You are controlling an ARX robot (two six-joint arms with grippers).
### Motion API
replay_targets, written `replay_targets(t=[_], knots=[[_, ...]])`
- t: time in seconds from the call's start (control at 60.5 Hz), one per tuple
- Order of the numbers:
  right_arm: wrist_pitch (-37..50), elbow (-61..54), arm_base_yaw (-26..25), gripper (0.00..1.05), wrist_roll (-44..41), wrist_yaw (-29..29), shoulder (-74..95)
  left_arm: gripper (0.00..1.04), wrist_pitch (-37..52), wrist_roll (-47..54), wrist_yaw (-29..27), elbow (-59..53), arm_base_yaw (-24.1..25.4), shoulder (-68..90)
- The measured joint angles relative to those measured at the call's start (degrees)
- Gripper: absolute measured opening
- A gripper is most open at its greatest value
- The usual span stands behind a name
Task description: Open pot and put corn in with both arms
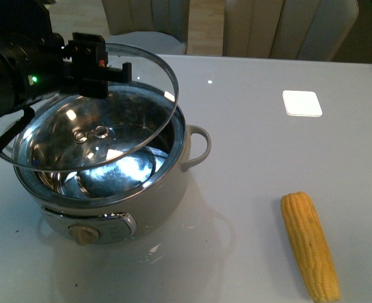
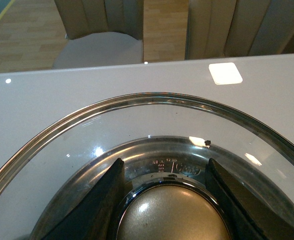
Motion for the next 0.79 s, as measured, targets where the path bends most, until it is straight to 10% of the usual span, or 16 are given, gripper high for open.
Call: replay_targets(t=[0.793], knots=[[0.0,0.0,0.0,0.96,0.0,0.0,0.0,0.42,19.23,5.33,15.47,-6.58,39.56,8.57]])
